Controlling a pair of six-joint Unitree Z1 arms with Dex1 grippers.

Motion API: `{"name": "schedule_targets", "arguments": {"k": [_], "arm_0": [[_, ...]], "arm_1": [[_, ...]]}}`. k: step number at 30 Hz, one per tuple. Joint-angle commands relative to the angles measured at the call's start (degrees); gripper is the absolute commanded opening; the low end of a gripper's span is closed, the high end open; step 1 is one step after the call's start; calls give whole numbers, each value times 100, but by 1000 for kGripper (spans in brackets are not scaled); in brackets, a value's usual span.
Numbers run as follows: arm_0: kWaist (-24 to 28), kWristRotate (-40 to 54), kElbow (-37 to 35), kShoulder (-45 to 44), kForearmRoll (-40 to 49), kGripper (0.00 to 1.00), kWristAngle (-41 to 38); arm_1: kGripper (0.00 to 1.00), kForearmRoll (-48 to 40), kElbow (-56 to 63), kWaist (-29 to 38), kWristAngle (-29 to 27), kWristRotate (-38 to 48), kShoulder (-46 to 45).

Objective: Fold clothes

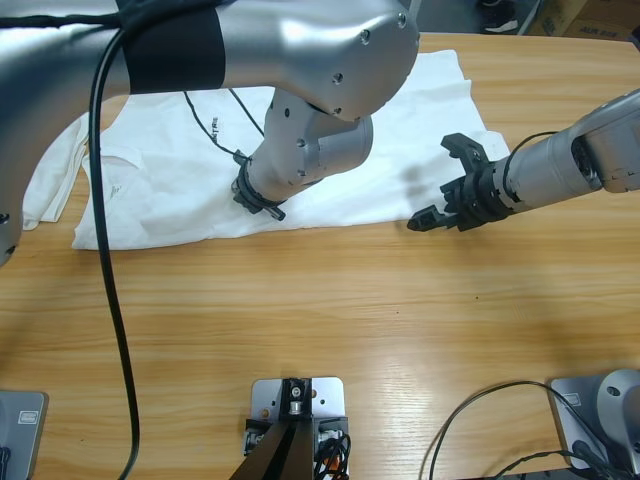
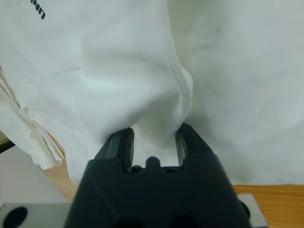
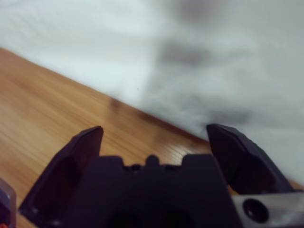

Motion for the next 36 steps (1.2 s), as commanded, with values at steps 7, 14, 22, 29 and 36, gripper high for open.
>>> {"name": "schedule_targets", "arguments": {"k": [7, 14, 22, 29, 36], "arm_0": [[16, 114, 95, 378, 869, 0, 234], [16, 149, 146, 35, 873, 0, 262], [16, -365, 164, -504, 881, 0, -1246], [51, -776, 143, -459, 880, 0, -1879], [333, -695, 169, -395, 878, 0, -1774]], "arm_1": [[885, -48, 238, 68, 93, -25, 262], [881, -48, 278, 68, 93, -25, 214], [876, -48, 271, 68, 93, -25, 200], [876, -57, 315, 68, 102, -25, 172], [876, -101, 387, 108, 102, -25, 163]]}}
